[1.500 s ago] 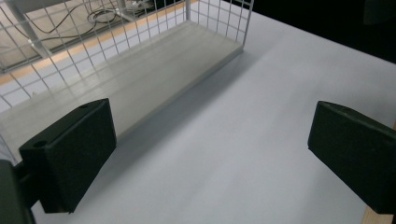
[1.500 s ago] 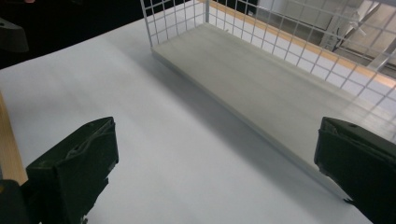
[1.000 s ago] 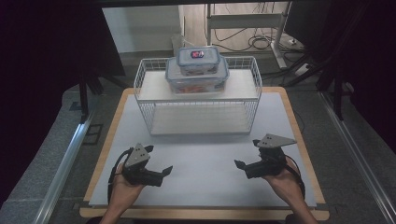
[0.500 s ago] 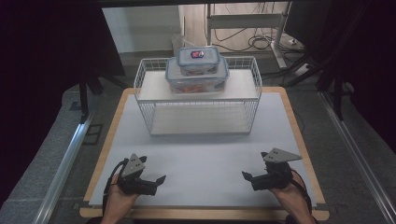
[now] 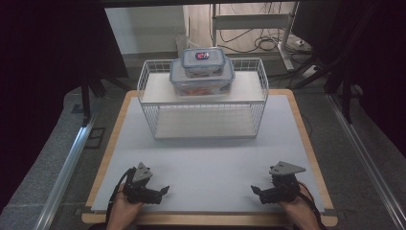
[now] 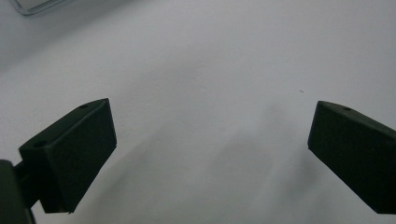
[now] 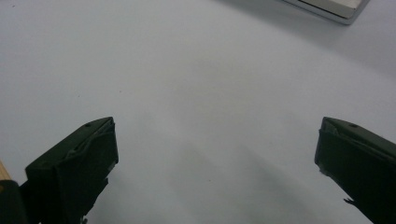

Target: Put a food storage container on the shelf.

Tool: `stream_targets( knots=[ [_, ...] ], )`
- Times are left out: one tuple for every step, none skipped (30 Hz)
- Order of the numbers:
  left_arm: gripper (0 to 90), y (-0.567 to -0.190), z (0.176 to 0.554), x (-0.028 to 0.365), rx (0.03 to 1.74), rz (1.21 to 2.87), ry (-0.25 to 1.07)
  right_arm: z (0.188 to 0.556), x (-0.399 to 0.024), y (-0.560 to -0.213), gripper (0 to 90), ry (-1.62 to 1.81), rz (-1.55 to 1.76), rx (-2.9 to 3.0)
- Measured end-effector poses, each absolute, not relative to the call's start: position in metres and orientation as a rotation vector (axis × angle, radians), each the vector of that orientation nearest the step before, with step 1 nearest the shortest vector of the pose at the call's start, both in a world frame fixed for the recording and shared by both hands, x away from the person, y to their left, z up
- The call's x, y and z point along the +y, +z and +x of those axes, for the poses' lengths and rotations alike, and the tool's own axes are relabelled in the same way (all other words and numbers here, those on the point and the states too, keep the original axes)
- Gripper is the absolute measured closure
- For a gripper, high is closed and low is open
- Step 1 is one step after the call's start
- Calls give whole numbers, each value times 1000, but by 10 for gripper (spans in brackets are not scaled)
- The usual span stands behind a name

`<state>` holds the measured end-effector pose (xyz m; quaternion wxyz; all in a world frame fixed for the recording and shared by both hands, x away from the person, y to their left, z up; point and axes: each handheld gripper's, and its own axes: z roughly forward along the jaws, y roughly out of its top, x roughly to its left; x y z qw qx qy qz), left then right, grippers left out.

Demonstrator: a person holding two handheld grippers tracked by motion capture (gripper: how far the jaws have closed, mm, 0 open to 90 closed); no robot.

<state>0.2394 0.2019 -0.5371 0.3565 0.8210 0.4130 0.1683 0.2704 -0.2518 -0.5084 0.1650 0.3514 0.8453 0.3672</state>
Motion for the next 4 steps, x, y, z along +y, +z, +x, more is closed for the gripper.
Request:
stream_targets(
  knots=[
    [10, -537, 240, 202, 1069, 2118, 431, 270, -251, -509, 0, 1046, 999, 2407],
    [9, -537, 240, 202, 1072, 2116, 426, 270, -251, -509, 0, 1042, 996, 2411],
    [9, -538, 240, 203, 1074, 2115, 423, 271, -251, -509, 0, 1035, 992, 2415],
    [9, -538, 241, 202, 1074, 2116, 418, 271, -250, -510, 0, 1031, 996, 2417]
  ],
)
